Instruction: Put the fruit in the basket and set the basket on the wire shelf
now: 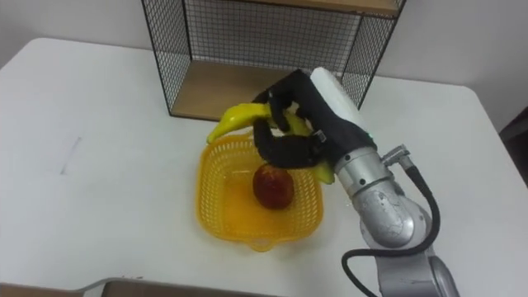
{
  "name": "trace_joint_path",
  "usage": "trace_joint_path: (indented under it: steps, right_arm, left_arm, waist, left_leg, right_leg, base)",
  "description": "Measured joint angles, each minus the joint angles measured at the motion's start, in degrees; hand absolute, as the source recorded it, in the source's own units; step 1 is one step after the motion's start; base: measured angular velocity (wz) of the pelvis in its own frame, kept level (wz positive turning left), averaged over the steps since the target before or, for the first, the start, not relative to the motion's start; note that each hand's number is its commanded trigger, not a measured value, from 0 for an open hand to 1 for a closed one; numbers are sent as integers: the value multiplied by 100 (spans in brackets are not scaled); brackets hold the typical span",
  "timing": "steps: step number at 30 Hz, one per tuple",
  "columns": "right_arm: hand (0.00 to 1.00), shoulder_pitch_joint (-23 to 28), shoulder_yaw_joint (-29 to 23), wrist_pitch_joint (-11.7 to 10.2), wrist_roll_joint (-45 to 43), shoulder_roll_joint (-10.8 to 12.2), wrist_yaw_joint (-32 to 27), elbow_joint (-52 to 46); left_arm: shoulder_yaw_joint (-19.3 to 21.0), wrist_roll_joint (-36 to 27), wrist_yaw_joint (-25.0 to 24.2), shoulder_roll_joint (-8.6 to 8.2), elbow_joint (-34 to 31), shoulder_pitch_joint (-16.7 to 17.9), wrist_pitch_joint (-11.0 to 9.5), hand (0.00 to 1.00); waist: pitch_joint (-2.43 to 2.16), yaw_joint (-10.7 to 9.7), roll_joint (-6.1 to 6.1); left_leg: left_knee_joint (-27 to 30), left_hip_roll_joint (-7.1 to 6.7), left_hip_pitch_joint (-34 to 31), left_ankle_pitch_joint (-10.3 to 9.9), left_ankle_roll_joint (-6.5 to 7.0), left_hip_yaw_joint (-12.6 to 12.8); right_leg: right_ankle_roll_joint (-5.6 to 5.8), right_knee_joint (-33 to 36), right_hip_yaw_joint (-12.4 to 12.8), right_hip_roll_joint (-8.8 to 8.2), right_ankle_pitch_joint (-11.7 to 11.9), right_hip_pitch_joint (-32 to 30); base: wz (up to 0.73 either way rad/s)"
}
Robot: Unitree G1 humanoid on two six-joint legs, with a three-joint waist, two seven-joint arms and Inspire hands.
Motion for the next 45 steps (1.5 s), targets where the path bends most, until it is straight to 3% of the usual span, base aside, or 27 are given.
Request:
trace_joint_path:
  steps: [11,29,40,45]
  right_arm:
    - [0,1,280,58,-10,-4,284,607]
    - [0,13,304,58,-77,-1,303,611]
    - [0,34,167,56,313,73,153,609]
    - [0,208,-206,56,1450,75,89,601]
  left_arm:
    - [-167,-5,-18,41,0,-57,-5,0]
    - [-171,1,-17,40,-2,-124,4,0]
    - [-151,-17,143,-45,434,-78,32,0]
    - [146,-366,358,-67,509,91,11,0]
  waist:
    - [11,11,-49]
    - [4,-41,-40]
    - [-30,-175,44]
    - [-54,-177,68]
  left_leg:
    - [-1,-9,14,0,0,-38]
    - [3,-8,12,0,0,-31]
    - [24,-10,22,0,0,-46]
    - [-3,-8,59,4,-4,-52]
  right_leg:
    - [0,-1,-41,-5,0,28]
    - [0,0,-37,-6,0,23]
    - [0,-9,-58,-7,0,61]
    - [0,-12,-120,-11,0,78]
  base:
    - [0]
    - [0]
    - [1]
    - [0]
